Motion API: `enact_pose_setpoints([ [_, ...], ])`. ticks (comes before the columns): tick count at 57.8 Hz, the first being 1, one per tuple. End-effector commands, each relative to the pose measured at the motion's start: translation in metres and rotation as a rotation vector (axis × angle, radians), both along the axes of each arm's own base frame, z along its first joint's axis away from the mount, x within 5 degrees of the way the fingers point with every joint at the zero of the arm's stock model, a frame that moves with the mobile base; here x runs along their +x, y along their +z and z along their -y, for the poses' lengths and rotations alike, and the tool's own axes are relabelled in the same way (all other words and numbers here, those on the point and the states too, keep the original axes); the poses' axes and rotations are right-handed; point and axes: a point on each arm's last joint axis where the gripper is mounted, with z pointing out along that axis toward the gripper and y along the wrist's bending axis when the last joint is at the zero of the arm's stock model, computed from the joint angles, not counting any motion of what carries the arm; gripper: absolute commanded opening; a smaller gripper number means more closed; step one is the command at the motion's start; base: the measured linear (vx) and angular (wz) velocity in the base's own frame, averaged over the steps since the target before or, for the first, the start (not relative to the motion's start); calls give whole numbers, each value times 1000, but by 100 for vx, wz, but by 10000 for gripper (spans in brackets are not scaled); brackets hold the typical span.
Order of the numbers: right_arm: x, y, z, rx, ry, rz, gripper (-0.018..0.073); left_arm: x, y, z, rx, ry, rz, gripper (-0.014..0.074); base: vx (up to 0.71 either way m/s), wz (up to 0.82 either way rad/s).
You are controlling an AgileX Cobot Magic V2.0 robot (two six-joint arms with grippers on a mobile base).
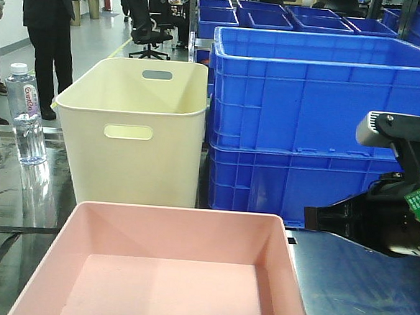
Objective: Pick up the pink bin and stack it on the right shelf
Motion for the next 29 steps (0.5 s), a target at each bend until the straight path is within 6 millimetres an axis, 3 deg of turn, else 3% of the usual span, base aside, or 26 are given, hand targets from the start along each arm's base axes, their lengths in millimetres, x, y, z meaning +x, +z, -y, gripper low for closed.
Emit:
enact_pose_setpoints([
  [1, -4, 22, 3, 33, 2, 119, -13, -2, 16, -1, -47, 23, 87, 18, 0, 0],
  [15, -4, 22, 3, 31, 1, 120, -13, -9, 12, -1, -39, 21, 97, 18, 0, 0],
  [22, -4, 22, 3, 32, 2, 119, -13, -35, -13, -11, -12, 61, 91, 18, 0, 0],
  [29, -4, 22, 3, 30, 1, 114, -13, -61, -52, -26, -94, 174, 47, 18, 0, 0],
])
